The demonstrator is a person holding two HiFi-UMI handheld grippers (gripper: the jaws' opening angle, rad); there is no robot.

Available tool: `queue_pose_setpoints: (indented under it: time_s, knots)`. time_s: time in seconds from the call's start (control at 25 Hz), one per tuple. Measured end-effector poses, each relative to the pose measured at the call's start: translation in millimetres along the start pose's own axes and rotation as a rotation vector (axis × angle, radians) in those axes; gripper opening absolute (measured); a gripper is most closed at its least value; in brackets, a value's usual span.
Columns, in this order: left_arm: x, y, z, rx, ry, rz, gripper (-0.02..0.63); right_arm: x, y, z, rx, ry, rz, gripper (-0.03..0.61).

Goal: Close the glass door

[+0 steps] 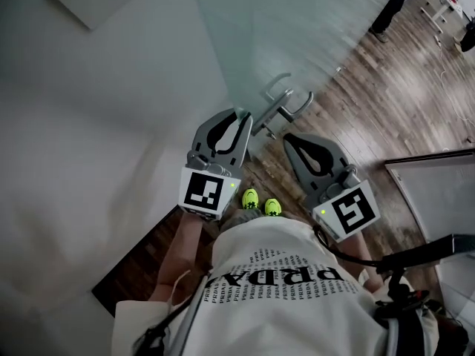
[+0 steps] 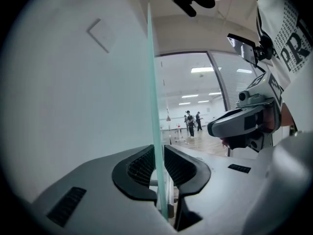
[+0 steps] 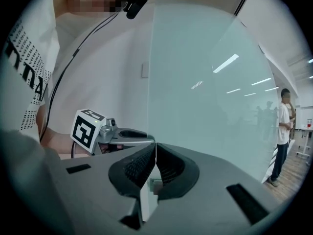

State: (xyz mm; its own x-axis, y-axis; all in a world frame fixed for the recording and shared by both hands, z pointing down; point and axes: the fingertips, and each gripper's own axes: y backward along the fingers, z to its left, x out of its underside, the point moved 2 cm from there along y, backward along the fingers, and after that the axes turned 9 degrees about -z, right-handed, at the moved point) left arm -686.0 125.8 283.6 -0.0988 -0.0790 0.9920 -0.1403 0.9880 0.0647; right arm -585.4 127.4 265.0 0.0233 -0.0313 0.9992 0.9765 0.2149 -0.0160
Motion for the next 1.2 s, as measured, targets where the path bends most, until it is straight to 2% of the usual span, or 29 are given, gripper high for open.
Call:
queue_pose_setpoints:
  time_s: [0.08, 0.16, 0.36, 0.56, 0.68, 0.84, 1.0, 1.2]
  knots:
    - [-24.4, 8.0, -2.4, 0.013, 0.004, 0.007, 0.06, -28.2, -1.3, 13.0, -0.008, 0.0, -0.023, -0.002]
    - [-30.1, 10.9, -2.3, 0.011, 0.014, 0.008, 0.06, -39.8, -6.5, 20.0, -0.018, 0.006, -0.035, -0.002]
    - [-5.2, 10.4, -12.7, 0.051, 0.037, 0.0, 0.055, -18.2, -11.2, 20.8, 0.014, 0.012, -0.024, -0.002]
    - [-15.0, 13.0, -27.3, 0.133, -0.002, -0.016, 0.054, -25.2, -15.0, 26.4, 0.049, 0.022, -0.013, -0.002]
    - [-20.7, 15.0, -55.6, 0.163, -0.034, -0.03, 0.054, -29.1, 7.9, 27.6, 0.079, 0.027, -0.015, -0.002]
    - [10.2, 13.8, -89.2, 0.203, -0.02, -0.042, 0.054, 6.4, 42.3, 21.4, 0.134, 0.049, -0.005, -0.002]
    - [24.7, 9.5, -121.1, 0.193, -0.044, -0.03, 0.054, 26.4, 78.0, 16.8, 0.151, 0.048, -0.012, -0.002]
    - [17.4, 1.3, -154.0, 0.145, -0.007, -0.029, 0.054, 24.3, 119.6, 8.5, 0.116, 0.031, -0.021, -0.002]
